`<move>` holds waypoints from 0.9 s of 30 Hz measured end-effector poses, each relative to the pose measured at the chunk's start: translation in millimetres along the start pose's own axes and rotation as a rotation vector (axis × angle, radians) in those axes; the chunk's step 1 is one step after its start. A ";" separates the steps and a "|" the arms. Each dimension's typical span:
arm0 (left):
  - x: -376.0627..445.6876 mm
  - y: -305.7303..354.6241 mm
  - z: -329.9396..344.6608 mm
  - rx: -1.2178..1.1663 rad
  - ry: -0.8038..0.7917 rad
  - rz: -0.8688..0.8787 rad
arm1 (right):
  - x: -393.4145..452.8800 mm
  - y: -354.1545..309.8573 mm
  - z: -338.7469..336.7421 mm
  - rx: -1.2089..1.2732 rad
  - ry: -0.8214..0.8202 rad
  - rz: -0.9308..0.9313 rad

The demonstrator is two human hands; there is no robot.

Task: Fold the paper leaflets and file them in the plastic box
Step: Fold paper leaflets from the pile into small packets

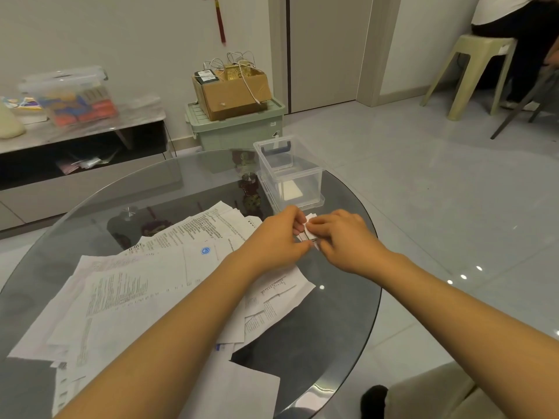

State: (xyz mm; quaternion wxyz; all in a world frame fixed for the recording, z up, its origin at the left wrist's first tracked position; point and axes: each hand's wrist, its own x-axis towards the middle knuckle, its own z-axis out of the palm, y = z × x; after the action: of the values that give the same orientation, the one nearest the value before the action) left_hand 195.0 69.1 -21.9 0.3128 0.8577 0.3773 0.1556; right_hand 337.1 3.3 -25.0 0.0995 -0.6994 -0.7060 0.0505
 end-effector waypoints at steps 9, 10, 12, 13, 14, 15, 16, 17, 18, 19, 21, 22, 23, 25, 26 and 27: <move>4.4 0.2 13.5 0.312 0.108 0.115 | -2.6 18.1 -14.0 0.131 -0.225 0.002; 4.4 0.7 13.3 0.330 0.115 0.124 | -2.9 18.9 -13.3 0.132 -0.215 -0.001; 4.0 1.2 12.9 0.348 0.120 0.145 | -2.7 19.6 -11.7 0.120 -0.185 -0.013; 3.7 1.2 12.8 0.352 0.120 0.155 | -2.5 19.7 -11.1 0.108 -0.173 -0.022; 3.2 1.0 13.2 0.360 0.118 0.163 | -2.1 19.8 -10.5 0.094 -0.164 -0.029; 3.0 1.0 14.3 0.373 0.118 0.173 | -1.6 19.9 -10.0 0.080 -0.158 -0.033; 3.1 0.6 15.8 0.391 0.120 0.184 | -1.1 19.7 -9.6 0.066 -0.153 -0.036; 3.4 0.2 17.1 0.404 0.123 0.194 | -0.5 19.3 -8.6 0.053 -0.143 -0.039; 3.3 -0.1 17.9 0.407 0.127 0.200 | -0.2 19.0 -7.5 0.041 -0.128 -0.045; 3.1 -0.1 17.8 0.400 0.128 0.200 | 0.0 18.6 -6.2 0.029 -0.111 -0.054; 2.3 -0.7 15.4 0.353 0.133 0.201 | -1.0 18.3 -4.2 -0.003 -0.087 -0.079; 1.5 -0.9 13.9 0.326 0.138 0.203 | -1.7 18.5 -3.1 -0.021 -0.079 -0.088; 0.5 -0.4 12.7 0.308 0.140 0.203 | -2.3 19.0 -2.1 -0.030 -0.070 -0.092; 0.3 0.8 12.9 0.306 0.140 0.196 | -3.2 20.4 -1.2 -0.011 -0.052 -0.081; 1.2 1.9 13.3 0.319 0.138 0.187 | -3.5 20.7 -1.3 0.006 -0.045 -0.077; 2.2 3.4 13.1 0.332 0.136 0.177 | -3.1 20.6 -1.2 0.018 -0.045 -0.078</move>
State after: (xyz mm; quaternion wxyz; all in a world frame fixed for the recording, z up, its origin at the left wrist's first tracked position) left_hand 204.9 63.5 -29.5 0.1260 0.9148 0.3413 0.1756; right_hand 357.5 0.5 -28.4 0.0917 -0.6691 -0.7343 0.0685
